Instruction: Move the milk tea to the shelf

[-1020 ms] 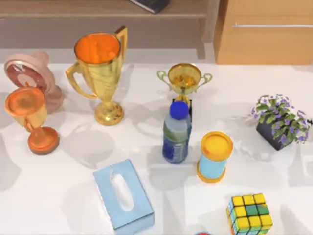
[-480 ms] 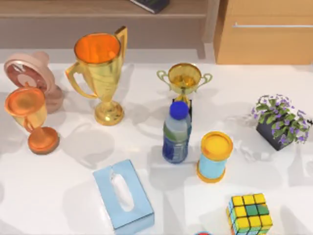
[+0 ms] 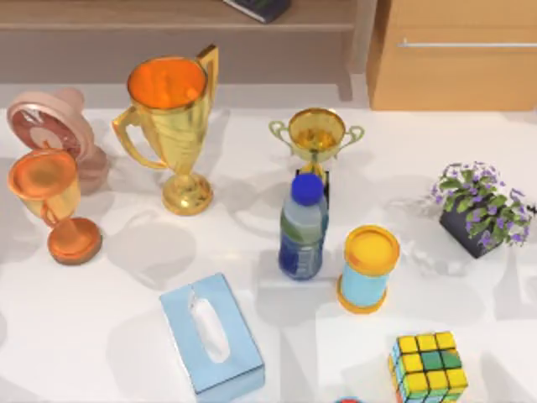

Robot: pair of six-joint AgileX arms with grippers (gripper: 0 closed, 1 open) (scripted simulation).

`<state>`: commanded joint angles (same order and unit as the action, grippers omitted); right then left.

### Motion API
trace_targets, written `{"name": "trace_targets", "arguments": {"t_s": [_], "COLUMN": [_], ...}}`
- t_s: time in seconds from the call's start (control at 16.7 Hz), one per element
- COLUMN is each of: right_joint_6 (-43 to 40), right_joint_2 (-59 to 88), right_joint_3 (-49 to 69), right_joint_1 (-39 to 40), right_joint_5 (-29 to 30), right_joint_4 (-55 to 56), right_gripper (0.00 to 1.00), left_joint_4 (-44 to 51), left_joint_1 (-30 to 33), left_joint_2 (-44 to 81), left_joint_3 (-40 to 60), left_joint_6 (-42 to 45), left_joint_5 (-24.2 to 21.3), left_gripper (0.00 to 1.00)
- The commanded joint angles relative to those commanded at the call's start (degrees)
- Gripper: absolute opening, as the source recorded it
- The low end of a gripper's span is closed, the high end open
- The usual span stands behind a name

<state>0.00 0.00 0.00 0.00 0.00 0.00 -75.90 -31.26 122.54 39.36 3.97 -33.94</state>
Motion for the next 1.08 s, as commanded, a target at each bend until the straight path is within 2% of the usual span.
{"name": "trace_targets", "arguments": {"t_s": [0.48,1.08], "right_joint_6": [0.0,0.0], "right_joint_2": [0.0,0.0], "right_joint_3": [0.0,0.0], "right_joint_1": [0.0,0.0], "right_joint_5": [0.0,0.0], "right_joint_4": [0.0,0.0], "right_gripper": [1.0,1.0], "left_joint_4": [0.0,0.1], "left_joint_1": [0.0,-0.1], "left_joint_2": [0.0,-0.3], "left_joint_3": [0.0,-0.1], "left_joint_6": [0.0,0.1], "left_joint_5": [0.0,0.0], "left_gripper": [0.02,0.0]}}
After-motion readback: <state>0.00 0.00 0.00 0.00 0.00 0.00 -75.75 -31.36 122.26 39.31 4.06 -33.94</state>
